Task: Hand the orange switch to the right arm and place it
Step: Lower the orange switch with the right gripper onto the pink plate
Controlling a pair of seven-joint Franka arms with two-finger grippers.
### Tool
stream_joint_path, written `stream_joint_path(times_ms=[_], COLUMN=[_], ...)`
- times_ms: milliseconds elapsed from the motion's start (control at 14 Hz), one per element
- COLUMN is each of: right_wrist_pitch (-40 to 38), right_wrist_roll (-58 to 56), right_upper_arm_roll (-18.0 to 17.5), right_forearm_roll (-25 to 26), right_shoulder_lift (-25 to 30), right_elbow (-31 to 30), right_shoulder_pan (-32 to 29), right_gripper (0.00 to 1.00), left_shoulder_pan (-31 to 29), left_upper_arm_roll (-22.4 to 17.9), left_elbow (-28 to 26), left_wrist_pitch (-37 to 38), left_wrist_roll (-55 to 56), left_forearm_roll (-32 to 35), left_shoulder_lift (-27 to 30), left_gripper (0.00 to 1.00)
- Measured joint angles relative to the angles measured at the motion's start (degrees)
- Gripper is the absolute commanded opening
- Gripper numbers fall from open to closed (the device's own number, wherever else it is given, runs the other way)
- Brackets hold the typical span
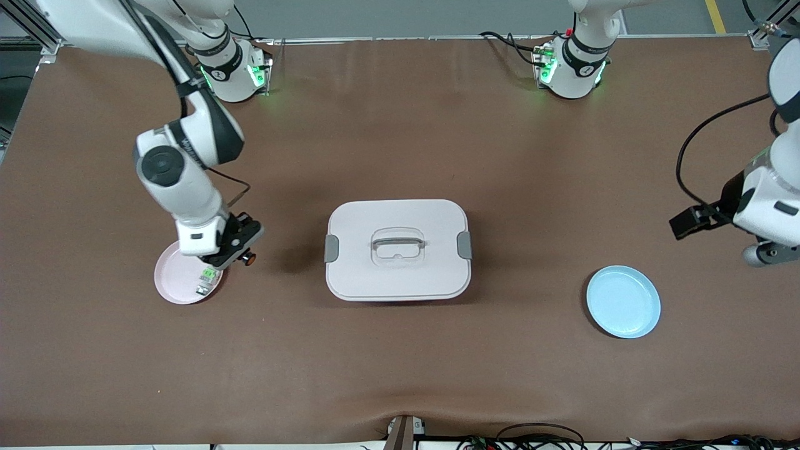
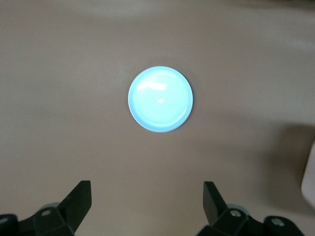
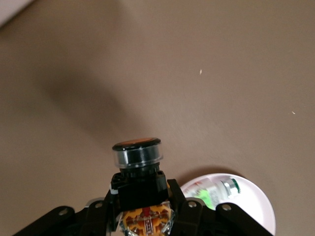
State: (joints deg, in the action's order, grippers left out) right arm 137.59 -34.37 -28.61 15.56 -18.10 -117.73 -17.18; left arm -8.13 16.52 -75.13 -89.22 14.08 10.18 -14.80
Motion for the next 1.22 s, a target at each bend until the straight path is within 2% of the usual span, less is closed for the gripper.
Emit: stream_joint_path(times_ms=[143, 286, 645, 1003, 1218], right_wrist_pitch=[-0.72, -1.05, 0.69, 7.76, 9.96], right_wrist_roll=[-12.62, -21.96, -36.19, -42.8, -43.76], right_upper_arm_roll=[0.08, 0.11, 0.11, 0.15, 0.2], right_forearm_roll=[-1.58, -1.81, -1.85, -1.81, 0.35], right_shoulder_lift=[-0.01, -0.14, -2.67, -8.34, -10.53], right_elbow=[0.03, 0.04, 0.05, 0.09, 0.2], right_shoulder_pan=[-5.41, -10.03, -15.52, -17.34, -17.7], right_gripper=[0.0, 0.0, 0.0, 0.0, 0.0], left_shoulder_pan=[5.06, 6.61, 7.42, 7.51, 7.51], left_upper_arm_roll=[-9.56, -13.28, -13.48, -13.4, -13.4], left_elbow=[-3.34, -7.35, -16.2, -17.69, -17.77], left_wrist_pitch=[0.29, 0.35, 0.14, -0.32, -0.65], left_wrist_roll=[-6.42, -8.76, -8.97, -9.28, -9.99], left_forearm_roll=[-5.82, -7.7, -7.87, -7.87, -7.87], left_shoulder_lift=[3.86, 7.81, 16.1, 17.07, 17.07], left_gripper=[1.0, 1.0, 1.0, 1.0, 1.0])
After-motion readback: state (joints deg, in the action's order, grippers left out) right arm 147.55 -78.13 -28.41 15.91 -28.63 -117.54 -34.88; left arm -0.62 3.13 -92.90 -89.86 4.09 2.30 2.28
